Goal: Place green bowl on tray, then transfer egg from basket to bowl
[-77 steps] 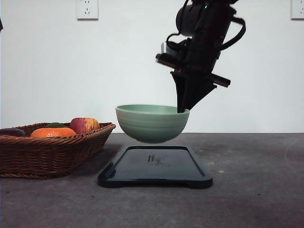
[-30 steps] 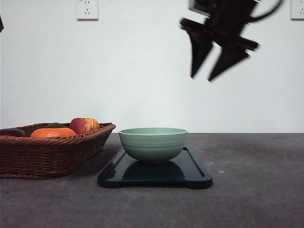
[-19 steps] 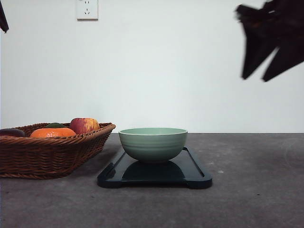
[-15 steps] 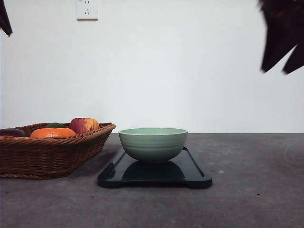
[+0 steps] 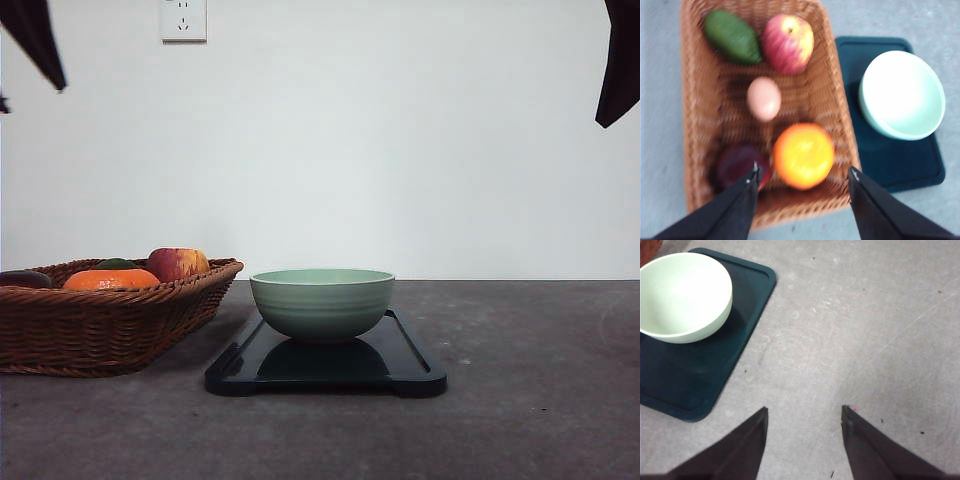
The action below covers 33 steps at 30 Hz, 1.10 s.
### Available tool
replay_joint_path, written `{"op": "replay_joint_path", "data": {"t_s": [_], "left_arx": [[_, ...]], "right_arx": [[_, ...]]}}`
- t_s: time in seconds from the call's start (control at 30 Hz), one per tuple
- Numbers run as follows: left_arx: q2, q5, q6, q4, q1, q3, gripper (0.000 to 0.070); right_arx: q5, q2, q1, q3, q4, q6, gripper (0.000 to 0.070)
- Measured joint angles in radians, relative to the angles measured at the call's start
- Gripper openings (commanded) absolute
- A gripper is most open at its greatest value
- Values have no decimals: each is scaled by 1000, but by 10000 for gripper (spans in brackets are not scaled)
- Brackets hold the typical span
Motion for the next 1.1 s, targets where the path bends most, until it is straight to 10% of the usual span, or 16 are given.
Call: {"op": "replay_joint_path", "data": {"t_s": [0.47, 1.1], "left_arx": [[470, -57, 27, -173, -53, 428, 433], [798, -169, 29, -114, -50, 452, 467]], "right_arx": [[-1, 0, 0, 0, 19, 0, 282], [-1, 0, 0, 0, 19, 0, 282]]}}
